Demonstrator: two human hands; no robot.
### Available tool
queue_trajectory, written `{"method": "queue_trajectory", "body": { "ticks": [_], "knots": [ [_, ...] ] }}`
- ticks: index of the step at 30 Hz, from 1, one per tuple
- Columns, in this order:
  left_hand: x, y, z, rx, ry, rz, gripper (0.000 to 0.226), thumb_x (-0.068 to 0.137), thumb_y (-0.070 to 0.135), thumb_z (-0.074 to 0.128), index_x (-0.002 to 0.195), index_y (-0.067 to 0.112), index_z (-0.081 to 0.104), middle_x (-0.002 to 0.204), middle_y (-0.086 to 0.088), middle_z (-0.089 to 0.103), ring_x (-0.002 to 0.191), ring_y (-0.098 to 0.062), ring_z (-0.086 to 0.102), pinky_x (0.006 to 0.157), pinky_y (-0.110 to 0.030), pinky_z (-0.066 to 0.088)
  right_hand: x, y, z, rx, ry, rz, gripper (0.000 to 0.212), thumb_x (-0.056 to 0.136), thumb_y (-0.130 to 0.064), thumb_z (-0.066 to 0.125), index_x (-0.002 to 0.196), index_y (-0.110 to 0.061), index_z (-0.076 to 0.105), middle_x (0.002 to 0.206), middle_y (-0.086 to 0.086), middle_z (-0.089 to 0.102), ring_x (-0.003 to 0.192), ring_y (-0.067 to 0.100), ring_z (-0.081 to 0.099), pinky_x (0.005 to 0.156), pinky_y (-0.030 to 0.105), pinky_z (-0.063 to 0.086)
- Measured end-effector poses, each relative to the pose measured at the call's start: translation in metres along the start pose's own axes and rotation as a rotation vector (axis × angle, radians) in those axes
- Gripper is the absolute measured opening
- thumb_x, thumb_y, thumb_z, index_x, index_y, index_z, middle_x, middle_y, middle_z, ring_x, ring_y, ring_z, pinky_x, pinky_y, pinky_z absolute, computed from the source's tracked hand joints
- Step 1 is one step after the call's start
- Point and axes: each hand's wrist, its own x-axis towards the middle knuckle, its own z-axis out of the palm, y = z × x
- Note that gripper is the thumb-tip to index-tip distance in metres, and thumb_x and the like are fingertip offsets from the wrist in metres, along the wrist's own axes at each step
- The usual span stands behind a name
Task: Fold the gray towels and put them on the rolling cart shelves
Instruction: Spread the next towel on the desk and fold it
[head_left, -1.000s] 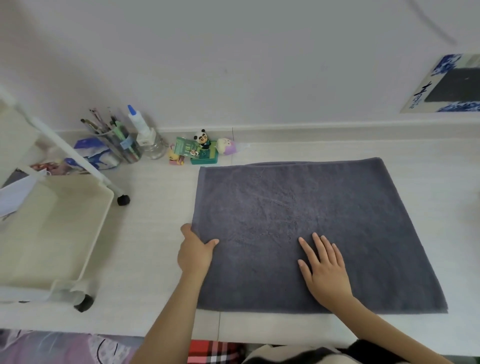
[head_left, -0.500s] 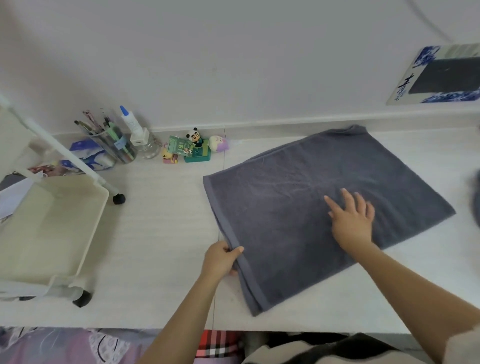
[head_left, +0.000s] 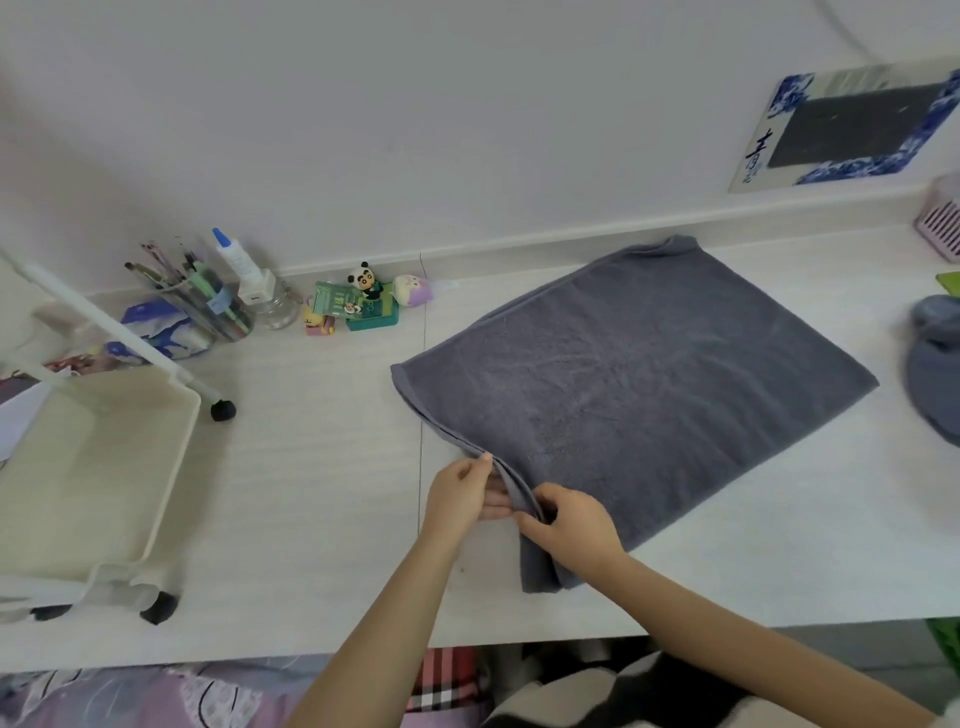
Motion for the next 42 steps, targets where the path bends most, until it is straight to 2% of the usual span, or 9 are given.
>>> {"method": "queue_trajectory", "body": {
  "ticks": [8,15,17,19,22,26,31,37,42],
  "knots": [
    [0.039,0.009,-0.017,0.716,-0.094,0.471,0.044,0.088,0.016,0.065,0.129,0.028,0.056,0.131,-0.005,0.032,0.119,-0.018,0.041,0.103,-0.019,0.030,0.000,0.010,-0.032,0.205,-0.131,0.026,0.033,0.096,-0.030,0.048,0.064,-0.025,0.040,0.062,-0.009,0.047,0.059,0.004,0.044,0.056,0.021,0.033],
    [0.056,0.030,-0.025,1.357,-0.270,0.440,0.037,0.075,0.052,0.070,0.108,0.036,0.062,0.147,0.004,0.025,0.141,-0.019,0.010,0.115,-0.048,-0.011,-0.014,0.058,-0.108,0.210,-0.501,0.129,0.026,0.098,-0.026,0.046,0.074,-0.026,0.054,0.076,-0.011,0.056,0.073,0.007,0.050,0.074,0.024,0.038],
    [0.052,0.036,-0.017,1.451,-0.415,0.396,0.025,0.073,0.050,0.072,0.087,0.032,0.061,0.122,0.006,0.050,0.124,-0.016,0.037,0.114,-0.045,0.008,-0.024,0.083,-0.130,0.269,-0.590,0.219,0.021,0.097,-0.025,0.049,0.079,-0.024,0.061,0.084,-0.007,0.062,0.082,0.011,0.054,0.084,0.028,0.040],
    [0.040,0.046,-0.004,1.416,-0.599,0.295,0.025,0.074,0.047,0.073,0.073,0.029,0.055,0.087,0.007,0.057,0.092,-0.015,0.051,0.085,-0.031,0.038,-0.033,0.102,-0.150,0.252,-0.684,0.282,0.022,0.096,-0.022,0.050,0.078,-0.024,0.063,0.081,-0.013,0.064,0.080,0.006,0.054,0.081,0.023,0.041],
    [0.024,0.070,0.027,1.455,-0.807,0.304,0.027,0.079,0.042,0.071,0.079,0.022,0.053,0.072,0.010,0.049,0.075,-0.014,0.049,0.065,-0.030,0.036,-0.041,0.122,-0.177,0.227,-0.751,0.363,0.024,0.095,-0.020,0.052,0.073,-0.023,0.062,0.072,-0.016,0.061,0.075,0.005,0.052,0.075,0.019,0.039],
    [0.027,0.111,0.069,1.475,-0.720,0.465,0.023,0.080,0.040,0.070,0.089,0.020,0.062,0.084,0.004,0.060,0.083,-0.017,0.055,0.072,-0.029,0.042,-0.043,0.141,-0.208,0.203,-0.571,0.430,0.021,0.094,-0.023,0.055,0.077,-0.021,0.066,0.079,-0.011,0.064,0.080,0.008,0.053,0.077,0.020,0.041],
    [0.059,0.116,0.104,1.445,-0.179,0.789,0.036,0.087,0.054,0.054,0.108,0.025,0.059,0.112,0.002,0.064,0.105,-0.022,0.057,0.090,-0.034,0.036,-0.029,0.161,-0.215,0.099,0.039,0.510,0.031,0.090,-0.047,0.056,0.094,-0.019,0.068,0.099,0.000,0.064,0.093,0.018,0.056,0.080,0.027,0.040],
    [0.099,0.077,0.081,1.505,-0.123,0.390,0.063,0.076,0.061,0.064,0.128,0.028,0.047,0.130,-0.003,0.049,0.123,-0.026,0.041,0.100,-0.041,0.030,-0.045,0.182,-0.188,0.184,0.140,0.676,0.066,0.076,-0.055,0.068,0.122,-0.012,0.052,0.122,0.005,0.056,0.111,0.026,0.054,0.085,0.031,0.042],
    [0.112,0.085,0.070,1.012,-0.180,0.266,0.030,0.077,0.038,0.075,0.098,0.018,0.065,0.108,-0.007,0.066,0.099,-0.024,0.060,0.085,-0.035,0.048,-0.055,0.189,-0.174,0.221,0.422,0.601,0.013,0.086,-0.021,0.066,0.086,-0.015,0.055,0.087,0.005,0.064,0.083,0.025,0.057,0.062,0.030,0.037]
  ]
}}
